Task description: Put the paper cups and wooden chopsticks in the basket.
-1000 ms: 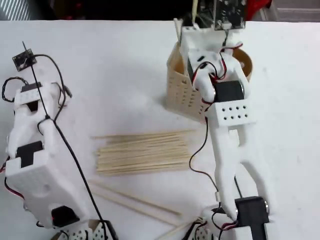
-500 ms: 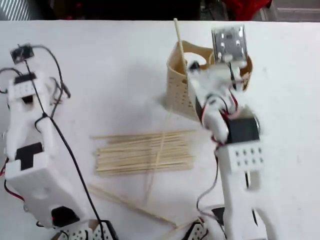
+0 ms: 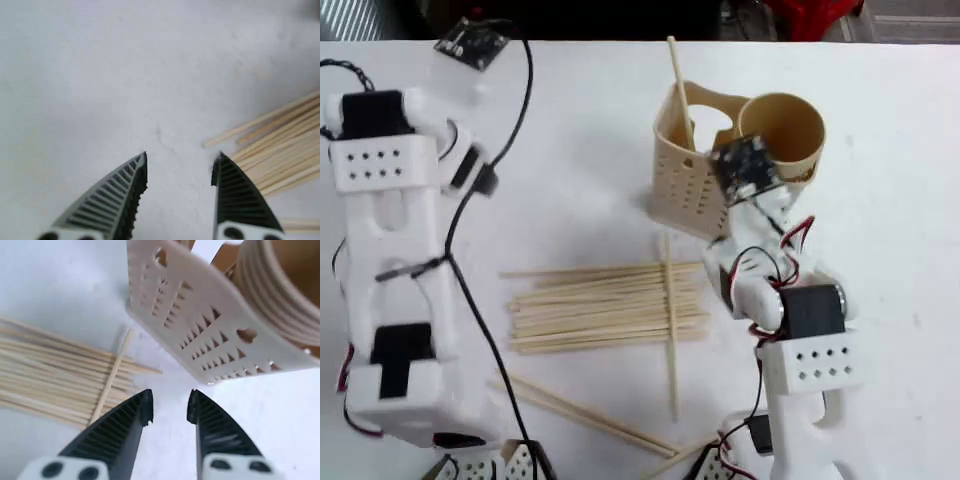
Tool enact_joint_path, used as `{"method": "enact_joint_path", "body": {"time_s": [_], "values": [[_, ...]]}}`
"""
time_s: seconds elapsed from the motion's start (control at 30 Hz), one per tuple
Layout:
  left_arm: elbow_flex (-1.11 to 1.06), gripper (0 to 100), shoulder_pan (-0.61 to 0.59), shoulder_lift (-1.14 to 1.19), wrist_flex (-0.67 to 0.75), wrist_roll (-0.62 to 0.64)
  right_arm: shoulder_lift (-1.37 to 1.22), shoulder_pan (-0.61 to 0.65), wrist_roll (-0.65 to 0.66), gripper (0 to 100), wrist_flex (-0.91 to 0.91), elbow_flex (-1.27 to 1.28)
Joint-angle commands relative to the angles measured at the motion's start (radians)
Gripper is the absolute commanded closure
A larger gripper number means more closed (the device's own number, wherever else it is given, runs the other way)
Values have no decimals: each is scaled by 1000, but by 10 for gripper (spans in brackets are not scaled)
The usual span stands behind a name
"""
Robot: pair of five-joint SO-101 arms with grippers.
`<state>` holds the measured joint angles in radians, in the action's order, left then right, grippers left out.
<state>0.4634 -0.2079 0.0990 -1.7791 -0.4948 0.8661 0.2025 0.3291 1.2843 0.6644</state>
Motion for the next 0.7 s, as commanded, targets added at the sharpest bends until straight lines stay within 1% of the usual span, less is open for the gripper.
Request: {"method": "enact_joint_path", "body": {"time_s": [0.0,0.13,0.2,0.27,0.33,0.4,0.5,0.57,0.67], "values": [[-233,779,91,-163,-9,-149,25,-38,40,878,15,75],[-517,779,216,-268,20,-235,24,-39,87,875,2,221],[-621,779,251,-300,95,-275,22,-4,78,875,-38,278],[-695,777,249,-315,199,-265,13,39,71,875,-76,308],[-726,775,216,-309,275,-219,-4,108,66,874,-94,311],[-720,775,170,-286,325,-167,-42,196,54,851,-113,301],[-652,775,73,-234,345,-104,-145,312,-44,808,-168,253],[-588,775,8,-193,322,-120,-236,357,-87,803,-196,199],[-493,775,-88,-139,287,-212,-390,372,-124,801,-262,132]]}}
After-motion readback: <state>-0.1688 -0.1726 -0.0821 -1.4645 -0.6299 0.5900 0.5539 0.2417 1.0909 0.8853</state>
